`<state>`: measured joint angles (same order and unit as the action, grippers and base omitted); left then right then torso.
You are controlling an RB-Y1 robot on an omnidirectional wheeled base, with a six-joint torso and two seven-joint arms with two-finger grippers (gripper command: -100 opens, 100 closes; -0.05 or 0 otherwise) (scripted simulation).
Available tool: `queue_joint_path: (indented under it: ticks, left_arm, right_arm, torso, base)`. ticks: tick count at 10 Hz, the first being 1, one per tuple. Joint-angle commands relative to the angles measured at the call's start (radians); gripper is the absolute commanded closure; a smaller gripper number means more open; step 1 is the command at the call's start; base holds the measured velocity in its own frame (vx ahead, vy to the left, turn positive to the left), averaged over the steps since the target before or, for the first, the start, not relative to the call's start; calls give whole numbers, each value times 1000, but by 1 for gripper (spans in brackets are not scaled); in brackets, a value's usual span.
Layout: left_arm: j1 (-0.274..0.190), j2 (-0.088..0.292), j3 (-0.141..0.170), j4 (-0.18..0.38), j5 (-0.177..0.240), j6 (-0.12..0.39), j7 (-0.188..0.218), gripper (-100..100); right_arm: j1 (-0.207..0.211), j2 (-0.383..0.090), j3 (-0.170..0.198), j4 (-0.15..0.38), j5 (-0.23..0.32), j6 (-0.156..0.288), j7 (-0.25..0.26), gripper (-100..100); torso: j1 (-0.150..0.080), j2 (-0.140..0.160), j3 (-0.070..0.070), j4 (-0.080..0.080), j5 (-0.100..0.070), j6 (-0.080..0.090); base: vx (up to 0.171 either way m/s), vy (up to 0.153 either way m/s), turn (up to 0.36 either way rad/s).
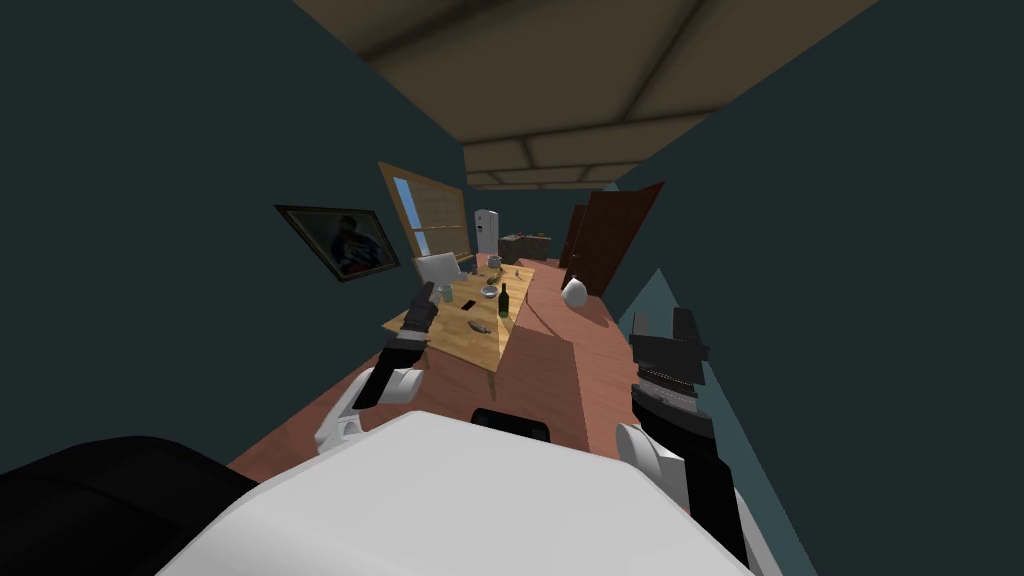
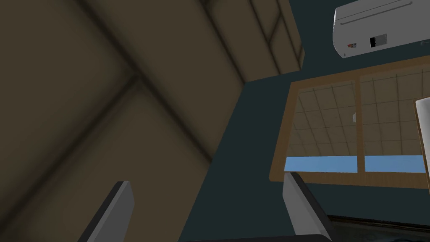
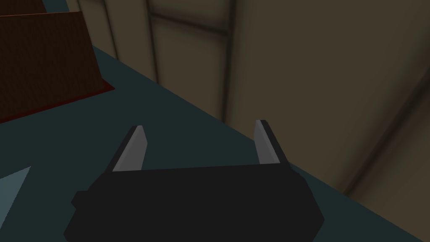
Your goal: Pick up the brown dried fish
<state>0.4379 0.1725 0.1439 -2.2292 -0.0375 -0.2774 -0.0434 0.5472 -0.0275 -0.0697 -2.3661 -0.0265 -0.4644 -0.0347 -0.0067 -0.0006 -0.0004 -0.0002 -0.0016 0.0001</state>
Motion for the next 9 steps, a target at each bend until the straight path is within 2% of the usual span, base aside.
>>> queue_joint_path:
  ticks: [1,3,4,5,6,8,9]
  left_arm:
    - [-26,23,15,33,7,46,-7,-100]
    - [-62,68,51,91,25,111,-15,-100]
    - [-62,68,51,94,25,121,-15,-100]
    - [-80,90,71,126,35,158,-20,-100]
    - [-80,90,71,126,35,162,-20,-100]
    - [-118,134,111,185,55,233,-34,-100]
    - [-118,134,111,193,55,251,-34,-100]
  right_arm:
    - [0,0,0,0,0,0,0,0]
    - [0,0,0,0,0,0,0,0]
    - [0,0,0,0,0,0,0,0]
    - [0,0,0,0,0,0,0,0]
    - [0,0,0,0,0,0,0,0]
    - [0,0,0,0,0,0,0,0]
    - [0,0,0,0,0,0,0,0]
  torso:
    - [0,0,0,0,0,0]
    - [-2,0,0,0,0,0]
    - [-3,0,0,0,-1,0]
    - [0,0,0,0,0,0]
    - [1,-1,0,0,0,0]
    - [2,-1,0,0,0,0]
    - [-1,-1,0,0,0,0]
  base:
    - [-6,-89,35]
    - [3,-148,51]
    - [7,-95,24]
    - [14,-92,24]
    - [17,-70,27]
    - [10,-104,43]
    - [18,-109,26]
